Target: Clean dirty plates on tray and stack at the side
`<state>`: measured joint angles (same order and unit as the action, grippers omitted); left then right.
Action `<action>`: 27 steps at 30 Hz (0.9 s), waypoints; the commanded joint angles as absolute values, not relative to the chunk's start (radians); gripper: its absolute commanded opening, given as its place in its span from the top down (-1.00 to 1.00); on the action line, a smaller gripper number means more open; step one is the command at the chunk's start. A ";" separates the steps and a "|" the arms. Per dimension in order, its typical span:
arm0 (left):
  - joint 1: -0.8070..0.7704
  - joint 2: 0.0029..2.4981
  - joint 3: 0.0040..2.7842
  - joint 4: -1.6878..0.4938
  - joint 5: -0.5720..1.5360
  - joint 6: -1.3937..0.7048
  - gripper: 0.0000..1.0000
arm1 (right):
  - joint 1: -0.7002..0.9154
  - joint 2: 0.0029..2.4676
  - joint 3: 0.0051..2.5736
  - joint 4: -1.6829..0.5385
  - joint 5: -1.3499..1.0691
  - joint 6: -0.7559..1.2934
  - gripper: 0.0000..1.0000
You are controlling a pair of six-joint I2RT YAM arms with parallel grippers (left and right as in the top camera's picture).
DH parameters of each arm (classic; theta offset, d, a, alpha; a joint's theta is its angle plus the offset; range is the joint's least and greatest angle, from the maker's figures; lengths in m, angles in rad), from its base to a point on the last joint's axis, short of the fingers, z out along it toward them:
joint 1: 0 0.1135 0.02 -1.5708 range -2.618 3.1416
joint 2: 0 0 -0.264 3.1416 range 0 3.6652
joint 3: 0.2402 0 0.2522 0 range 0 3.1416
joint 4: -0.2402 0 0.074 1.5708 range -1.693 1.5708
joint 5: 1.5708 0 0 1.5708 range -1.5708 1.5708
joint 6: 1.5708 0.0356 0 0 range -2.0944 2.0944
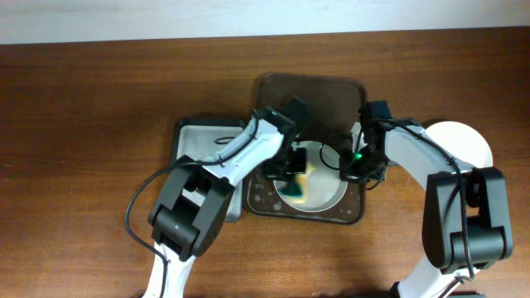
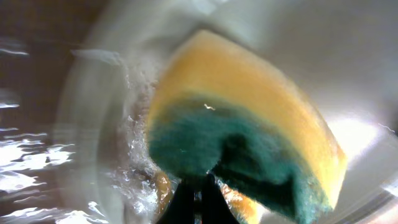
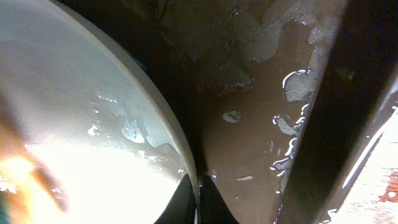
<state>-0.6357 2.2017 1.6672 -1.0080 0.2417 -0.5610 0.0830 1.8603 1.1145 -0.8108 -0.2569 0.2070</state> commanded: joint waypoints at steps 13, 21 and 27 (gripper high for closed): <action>-0.718 2.297 1.766 -0.808 0.553 -0.607 1.00 | 0.078 1.890 1.103 -0.816 -0.191 0.221 0.92; -0.583 2.294 1.789 -1.062 -0.081 -0.518 1.00 | 0.078 1.890 1.103 -0.826 -0.191 0.221 0.92; -0.538 2.276 2.130 -1.405 -0.071 -0.489 1.00 | 0.078 1.816 1.107 -0.853 -0.189 0.179 0.92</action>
